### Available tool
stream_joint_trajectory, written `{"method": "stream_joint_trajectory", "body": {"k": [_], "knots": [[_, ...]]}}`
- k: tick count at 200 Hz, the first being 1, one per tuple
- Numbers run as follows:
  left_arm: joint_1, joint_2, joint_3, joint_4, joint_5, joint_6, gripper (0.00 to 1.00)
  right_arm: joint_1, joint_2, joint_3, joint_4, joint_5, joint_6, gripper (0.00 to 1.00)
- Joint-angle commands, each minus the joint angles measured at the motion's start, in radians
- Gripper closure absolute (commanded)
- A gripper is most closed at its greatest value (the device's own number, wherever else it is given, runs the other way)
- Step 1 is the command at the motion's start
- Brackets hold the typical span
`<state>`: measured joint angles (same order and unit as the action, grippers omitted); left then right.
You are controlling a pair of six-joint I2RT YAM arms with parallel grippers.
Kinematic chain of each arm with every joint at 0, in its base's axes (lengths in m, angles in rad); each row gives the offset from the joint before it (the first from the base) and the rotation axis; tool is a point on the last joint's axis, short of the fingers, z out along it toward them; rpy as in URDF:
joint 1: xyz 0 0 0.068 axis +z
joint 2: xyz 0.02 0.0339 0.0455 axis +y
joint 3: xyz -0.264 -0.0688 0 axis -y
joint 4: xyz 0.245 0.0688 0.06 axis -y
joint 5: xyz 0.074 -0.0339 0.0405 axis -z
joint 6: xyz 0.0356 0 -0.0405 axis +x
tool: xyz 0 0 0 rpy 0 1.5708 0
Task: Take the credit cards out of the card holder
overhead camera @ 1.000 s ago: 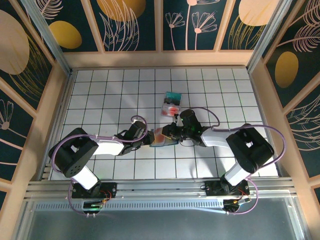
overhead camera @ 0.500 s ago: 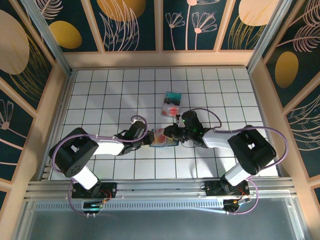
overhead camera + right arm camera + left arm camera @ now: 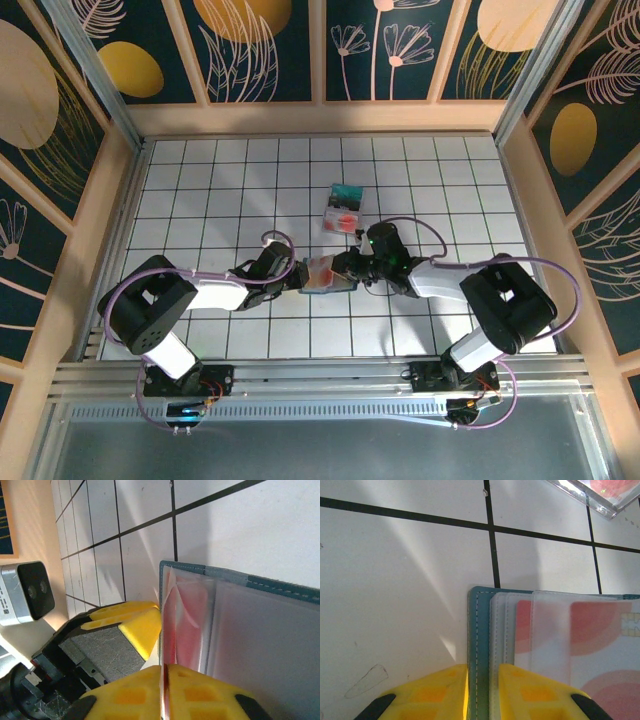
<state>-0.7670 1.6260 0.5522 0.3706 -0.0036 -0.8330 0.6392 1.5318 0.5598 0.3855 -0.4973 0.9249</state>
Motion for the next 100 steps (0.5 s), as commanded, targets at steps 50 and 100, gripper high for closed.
{"method": "stream_joint_trajectory", "body": {"k": [50, 100], "knots": [[-0.006, 0.065, -0.002, -0.036, -0.001, -0.02, 0.78, -0.009, -0.03, 0.012, -0.08, 0.067, -0.027, 1.0], [-0.006, 0.034, 0.007, -0.027, 0.01, -0.004, 0.72, -0.01, -0.013, 0.041, -0.121, 0.076, -0.05, 1.0]]}}
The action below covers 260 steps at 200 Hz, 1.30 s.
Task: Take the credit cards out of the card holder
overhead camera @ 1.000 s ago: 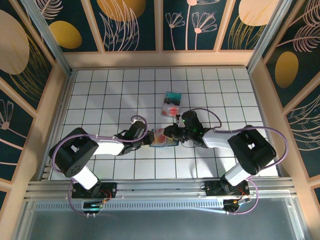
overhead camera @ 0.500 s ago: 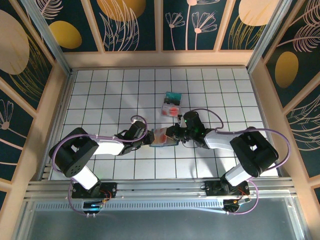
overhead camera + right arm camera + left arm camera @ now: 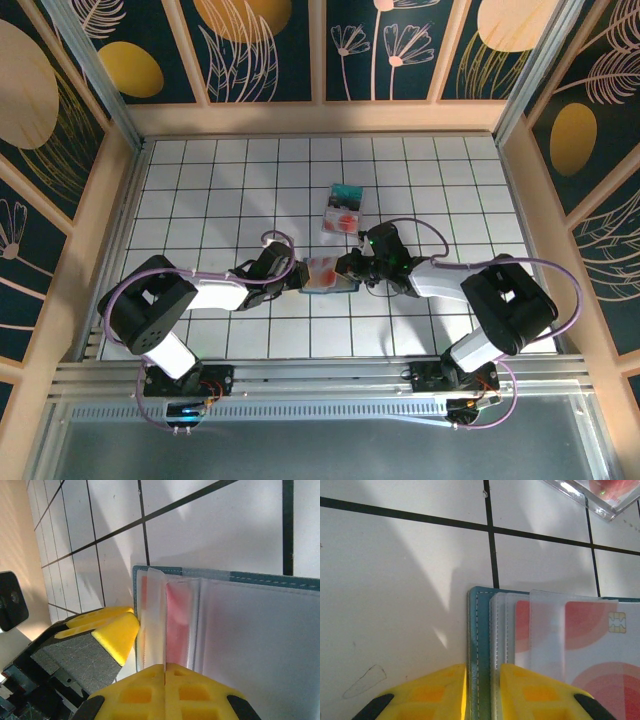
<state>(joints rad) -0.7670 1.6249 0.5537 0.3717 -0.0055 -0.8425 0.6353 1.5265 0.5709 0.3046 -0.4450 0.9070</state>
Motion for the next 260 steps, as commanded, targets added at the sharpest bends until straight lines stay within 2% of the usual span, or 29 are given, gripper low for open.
{"method": "stream_joint_trajectory", "body": {"k": [1, 31, 89, 140, 162, 193, 223, 237, 260], "knots": [[-0.006, 0.034, 0.006, -0.028, 0.013, 0.007, 0.72, -0.006, -0.007, 0.031, -0.04, 0.023, -0.032, 1.0], [-0.006, -0.012, 0.026, -0.053, 0.02, 0.032, 0.66, -0.005, 0.011, 0.044, -0.048, 0.022, -0.04, 1.0], [-0.01, -0.045, 0.046, -0.126, -0.044, 0.054, 0.57, -0.014, 0.033, 0.081, -0.107, 0.023, -0.092, 1.0], [-0.062, -0.06, 0.081, -0.207, -0.174, 0.071, 0.35, -0.036, 0.061, 0.124, -0.163, 0.022, -0.144, 1.0], [-0.077, -0.066, 0.092, -0.226, -0.22, 0.078, 0.3, -0.051, 0.077, 0.143, -0.182, 0.009, -0.173, 1.0], [-0.078, -0.037, 0.13, -0.245, -0.259, 0.102, 0.1, -0.059, 0.097, 0.174, -0.215, 0.006, -0.204, 1.0], [-0.077, 0.004, 0.171, -0.297, -0.31, 0.109, 0.07, -0.061, 0.103, 0.176, -0.213, 0.001, -0.202, 1.0], [-0.078, 0.025, 0.183, -0.3, -0.307, 0.115, 0.01, -0.061, 0.104, 0.178, -0.214, 0.0, -0.201, 1.0], [-0.078, 0.071, 0.218, -0.315, -0.299, 0.132, 0.01, -0.062, 0.104, 0.181, -0.223, 0.002, -0.204, 1.0]]}}
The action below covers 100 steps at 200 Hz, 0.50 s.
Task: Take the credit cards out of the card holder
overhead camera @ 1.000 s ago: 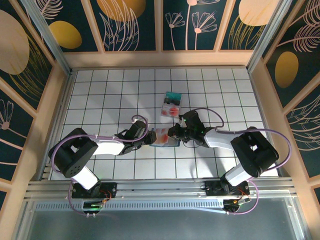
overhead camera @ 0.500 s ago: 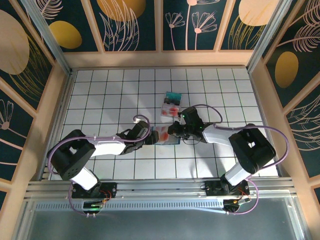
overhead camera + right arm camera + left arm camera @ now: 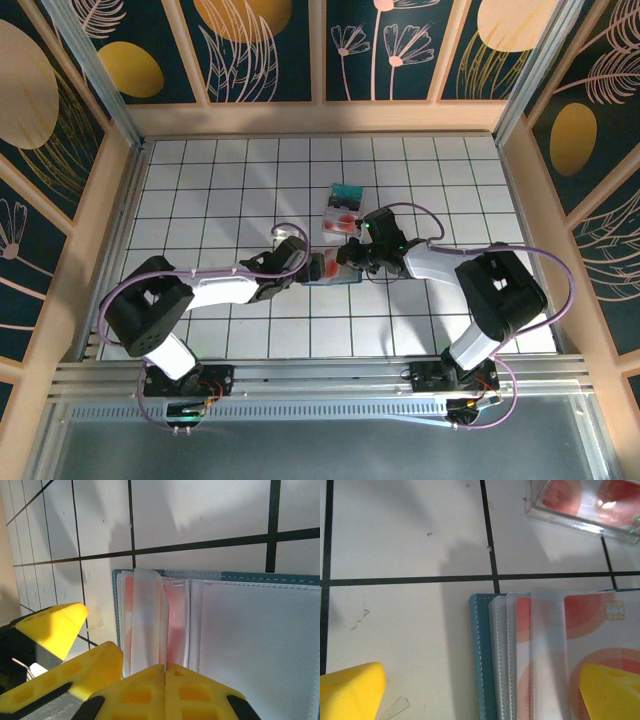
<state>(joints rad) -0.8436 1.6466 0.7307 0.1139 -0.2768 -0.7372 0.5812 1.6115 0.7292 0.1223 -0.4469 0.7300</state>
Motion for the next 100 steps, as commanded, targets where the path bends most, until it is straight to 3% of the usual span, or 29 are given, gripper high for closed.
{"method": "stream_joint_trajectory", "body": {"k": [1, 38, 100], "knots": [[-0.001, 0.051, 0.043, -0.059, -0.028, 0.028, 0.01, -0.008, 0.019, 0.022, -0.041, 0.004, -0.027, 1.0], [-0.002, 0.115, 0.076, -0.105, -0.049, 0.037, 0.02, -0.008, 0.002, 0.022, -0.06, 0.012, -0.028, 1.0], [0.0, 0.092, 0.028, -0.144, -0.062, 0.013, 0.03, -0.019, -0.064, -0.003, -0.106, 0.06, -0.037, 1.0]]}}
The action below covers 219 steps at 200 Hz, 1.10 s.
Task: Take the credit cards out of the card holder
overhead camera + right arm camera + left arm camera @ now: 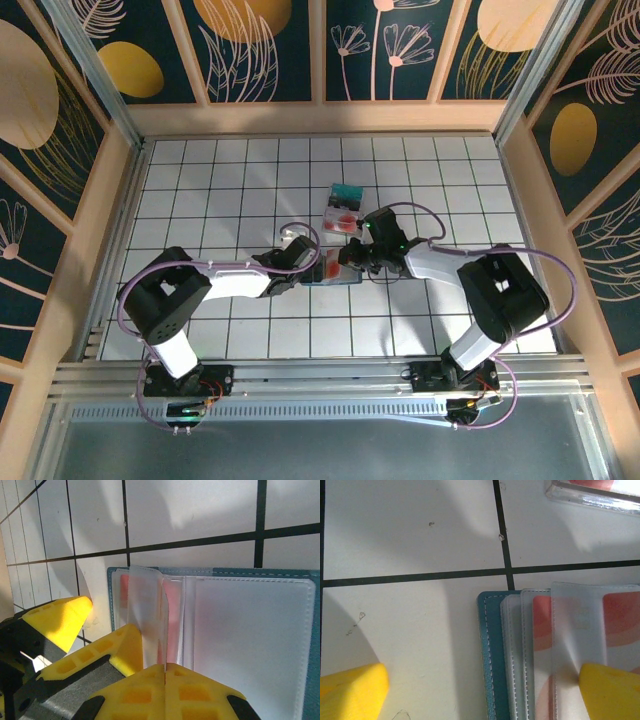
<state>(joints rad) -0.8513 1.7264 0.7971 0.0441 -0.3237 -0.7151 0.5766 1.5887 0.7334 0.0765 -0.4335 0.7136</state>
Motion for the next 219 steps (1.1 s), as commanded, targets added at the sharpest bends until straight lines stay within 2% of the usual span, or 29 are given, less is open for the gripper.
{"method": "stream_joint_trajectory", "body": {"k": [1, 57, 128, 148, 181, 219], "knots": [[0.007, 0.012, -0.04, -0.075, -0.015, -0.01, 0.04, -0.015, -0.041, -0.008, -0.06, 0.047, -0.02, 1.0], [0.006, -0.007, -0.077, -0.087, -0.008, -0.025, 0.03, -0.011, -0.063, -0.019, -0.063, 0.056, -0.013, 1.0], [0.006, 0.014, -0.066, -0.063, 0.02, -0.019, 0.03, 0.037, 0.009, 0.023, -0.028, 0.061, 0.003, 0.82], [0.006, 0.016, -0.07, -0.058, 0.027, -0.018, 0.03, 0.04, 0.024, 0.032, -0.026, 0.062, 0.003, 0.81], [0.007, 0.012, -0.074, -0.056, 0.029, -0.027, 0.03, 0.042, 0.021, 0.047, -0.054, 0.096, -0.01, 0.98], [0.006, -0.007, -0.098, -0.056, -0.003, -0.052, 0.03, 0.042, -0.04, 0.084, -0.197, 0.223, -0.082, 1.0]]}}
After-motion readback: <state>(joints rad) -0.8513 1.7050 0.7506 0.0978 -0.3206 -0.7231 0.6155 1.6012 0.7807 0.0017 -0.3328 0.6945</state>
